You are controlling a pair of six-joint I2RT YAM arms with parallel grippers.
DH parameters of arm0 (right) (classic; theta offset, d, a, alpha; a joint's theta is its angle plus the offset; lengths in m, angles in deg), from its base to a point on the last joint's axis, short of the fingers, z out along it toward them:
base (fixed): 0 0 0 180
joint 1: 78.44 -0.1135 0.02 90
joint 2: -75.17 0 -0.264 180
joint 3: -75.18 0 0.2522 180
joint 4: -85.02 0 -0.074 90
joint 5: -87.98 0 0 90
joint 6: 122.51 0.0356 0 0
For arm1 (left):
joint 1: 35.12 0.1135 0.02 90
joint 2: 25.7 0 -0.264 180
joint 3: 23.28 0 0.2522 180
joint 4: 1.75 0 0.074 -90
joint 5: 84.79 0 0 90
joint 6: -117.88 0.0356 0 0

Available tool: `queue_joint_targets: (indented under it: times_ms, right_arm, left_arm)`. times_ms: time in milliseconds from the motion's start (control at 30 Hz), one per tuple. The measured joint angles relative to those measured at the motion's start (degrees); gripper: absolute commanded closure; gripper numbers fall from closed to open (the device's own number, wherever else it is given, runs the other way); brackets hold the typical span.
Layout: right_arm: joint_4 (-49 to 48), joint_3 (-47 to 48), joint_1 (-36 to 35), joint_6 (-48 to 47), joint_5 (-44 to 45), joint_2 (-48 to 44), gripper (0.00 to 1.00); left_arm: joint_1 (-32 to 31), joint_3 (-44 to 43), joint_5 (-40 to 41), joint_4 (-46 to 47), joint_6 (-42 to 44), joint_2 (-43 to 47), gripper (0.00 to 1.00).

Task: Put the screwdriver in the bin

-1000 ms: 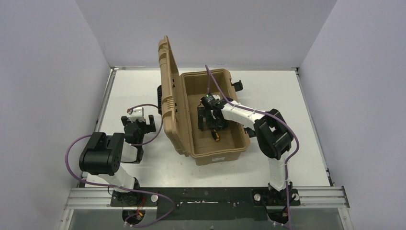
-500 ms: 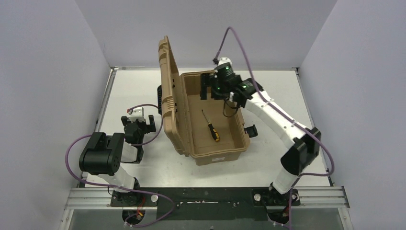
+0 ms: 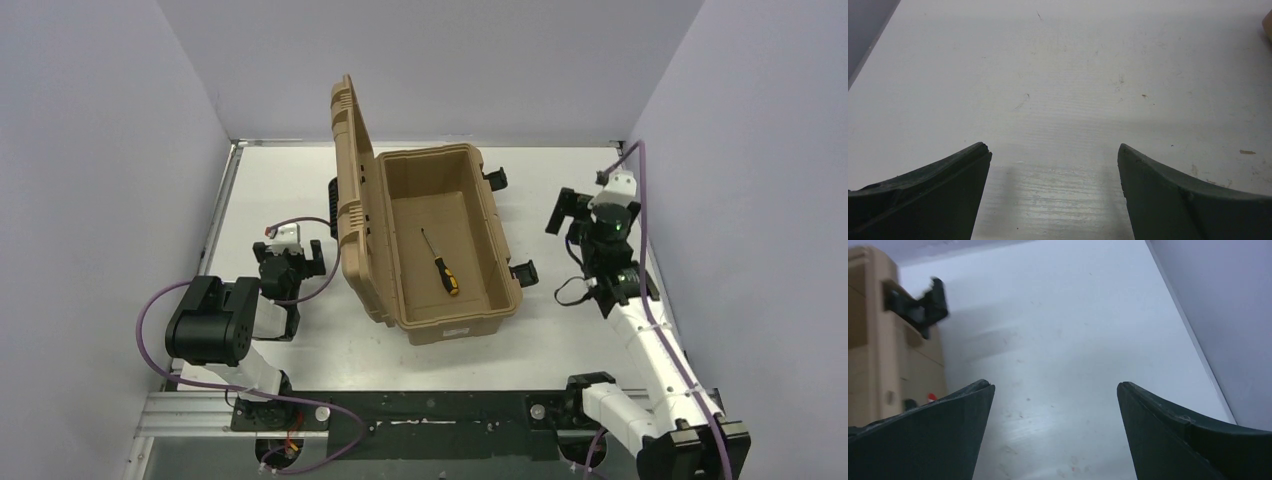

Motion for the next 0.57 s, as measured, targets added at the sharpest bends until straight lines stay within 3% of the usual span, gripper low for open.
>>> queue_joint_targets:
  times_ms: [100,267,567]
  right_arm:
    - [-7.1,-13.5,2.8,-3.2,0.4,-5.5,0.0]
    - [-13.6,-26.7,4.1,-4.9,0.4,-7.5,0.0]
    - [-21.7,-34.2,4.6,-4.3,-1.0,-7.5,0.0]
  left_arm:
    - [0.0,0.0,0.0,0.0,0.0,0.0,0.03]
    - [0.0,0.0,0.0,0.0,0.0,0.0,0.03]
    - [0.0,0.0,0.0,0.0,0.0,0.0,0.03]
